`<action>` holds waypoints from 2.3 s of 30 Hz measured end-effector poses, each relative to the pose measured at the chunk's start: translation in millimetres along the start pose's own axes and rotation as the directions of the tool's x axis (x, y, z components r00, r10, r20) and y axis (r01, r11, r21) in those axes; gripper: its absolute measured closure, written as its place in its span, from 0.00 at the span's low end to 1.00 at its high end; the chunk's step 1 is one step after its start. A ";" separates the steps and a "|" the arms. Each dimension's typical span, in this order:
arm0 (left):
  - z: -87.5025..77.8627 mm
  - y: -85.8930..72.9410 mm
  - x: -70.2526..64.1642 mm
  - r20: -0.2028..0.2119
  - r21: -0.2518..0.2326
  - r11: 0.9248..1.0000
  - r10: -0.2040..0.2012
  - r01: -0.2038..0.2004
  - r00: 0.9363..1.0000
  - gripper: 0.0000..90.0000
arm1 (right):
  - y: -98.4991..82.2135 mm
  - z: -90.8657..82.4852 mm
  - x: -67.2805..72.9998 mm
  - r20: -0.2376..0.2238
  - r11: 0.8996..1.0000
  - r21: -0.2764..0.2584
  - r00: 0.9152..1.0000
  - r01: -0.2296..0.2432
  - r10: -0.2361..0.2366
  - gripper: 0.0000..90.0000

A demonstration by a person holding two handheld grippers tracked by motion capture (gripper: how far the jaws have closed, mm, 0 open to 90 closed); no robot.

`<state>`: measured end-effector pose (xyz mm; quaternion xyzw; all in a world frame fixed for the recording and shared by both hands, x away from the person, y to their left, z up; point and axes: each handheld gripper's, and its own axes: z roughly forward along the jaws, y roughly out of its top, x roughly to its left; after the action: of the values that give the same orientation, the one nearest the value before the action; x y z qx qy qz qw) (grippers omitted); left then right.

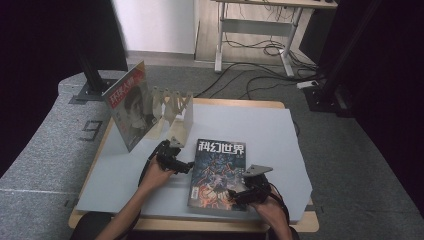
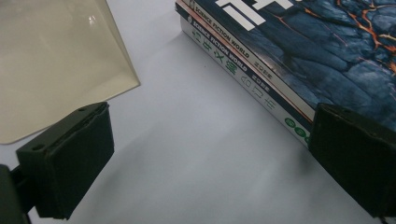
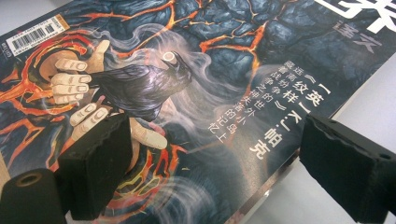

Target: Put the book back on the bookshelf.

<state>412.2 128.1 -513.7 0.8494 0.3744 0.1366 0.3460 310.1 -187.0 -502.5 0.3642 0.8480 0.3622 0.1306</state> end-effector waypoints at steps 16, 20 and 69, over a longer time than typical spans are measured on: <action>6.4 8.9 3.3 0.003 0.022 1.000 0.012 -0.012 1.000 0.03 | -2.2 -4.2 9.1 0.010 1.000 0.016 1.000 0.004 -0.004 0.11; 5.7 14.5 3.1 0.002 0.033 0.999 0.032 -0.033 0.999 0.05 | -2.9 -5.1 11.0 0.003 1.000 0.019 1.000 0.005 -0.005 0.11; 30.7 43.7 4.5 -0.033 0.013 0.999 -0.032 0.033 0.999 0.08 | -9.2 -14.9 30.0 -0.045 0.999 0.017 0.998 0.037 -0.036 0.14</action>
<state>454.0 95.5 -505.9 0.8432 0.3948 0.1424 0.3359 277.0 -177.7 -497.2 0.3414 0.8605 0.3603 0.1148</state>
